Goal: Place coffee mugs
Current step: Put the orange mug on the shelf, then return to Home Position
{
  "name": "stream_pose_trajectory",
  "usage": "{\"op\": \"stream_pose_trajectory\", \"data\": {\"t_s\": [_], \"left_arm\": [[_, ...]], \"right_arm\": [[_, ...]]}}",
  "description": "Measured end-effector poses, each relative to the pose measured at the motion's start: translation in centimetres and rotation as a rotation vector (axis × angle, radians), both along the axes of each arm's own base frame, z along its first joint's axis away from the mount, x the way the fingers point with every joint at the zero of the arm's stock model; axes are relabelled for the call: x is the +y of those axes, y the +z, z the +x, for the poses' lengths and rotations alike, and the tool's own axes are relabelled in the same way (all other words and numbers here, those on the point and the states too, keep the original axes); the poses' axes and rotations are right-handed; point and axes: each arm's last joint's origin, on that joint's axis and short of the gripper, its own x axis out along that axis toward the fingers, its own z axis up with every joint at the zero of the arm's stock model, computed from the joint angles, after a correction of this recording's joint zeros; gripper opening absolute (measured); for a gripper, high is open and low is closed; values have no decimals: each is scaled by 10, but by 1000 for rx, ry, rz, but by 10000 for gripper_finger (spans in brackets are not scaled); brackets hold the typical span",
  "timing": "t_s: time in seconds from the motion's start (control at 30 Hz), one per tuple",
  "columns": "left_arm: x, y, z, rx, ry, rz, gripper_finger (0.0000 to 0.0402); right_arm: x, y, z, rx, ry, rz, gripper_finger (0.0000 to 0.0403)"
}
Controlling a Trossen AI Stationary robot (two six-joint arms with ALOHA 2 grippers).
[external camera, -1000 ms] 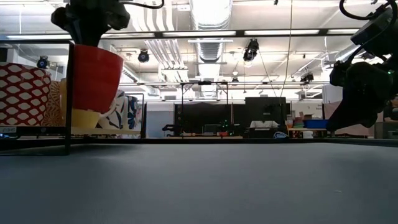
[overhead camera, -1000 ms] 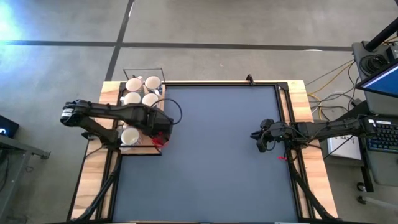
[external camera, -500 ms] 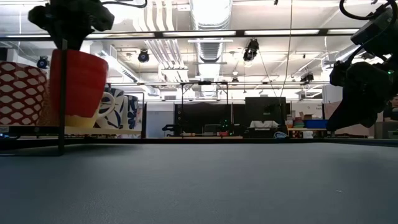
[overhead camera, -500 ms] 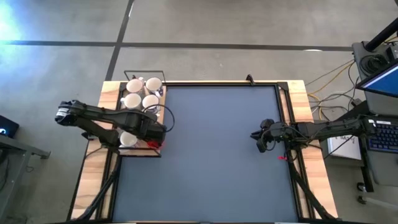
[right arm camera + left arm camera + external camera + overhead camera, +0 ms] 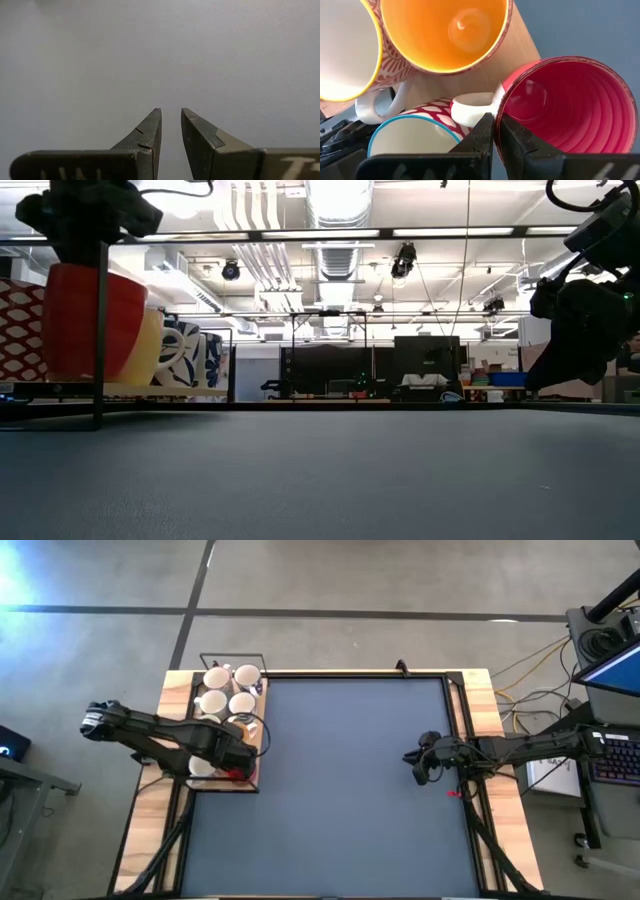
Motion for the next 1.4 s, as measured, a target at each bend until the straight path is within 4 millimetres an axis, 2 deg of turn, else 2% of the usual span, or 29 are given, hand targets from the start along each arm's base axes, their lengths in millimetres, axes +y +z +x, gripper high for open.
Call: {"op": "stream_pose_trajectory", "data": {"t_s": [0.2, 0.97, 1.4], "left_arm": [[0, -1, -1, -4, -7, 0, 8], [1, -1, -2, 2, -26, 5, 67], [5, 10, -14, -37, -28, 49, 68]], "right_arm": [[0, 0, 0, -1, 0, 0, 63], [0, 0, 0, -1, 0, 0, 63], [0, 0, 0, -1, 0, 0, 63]]}}
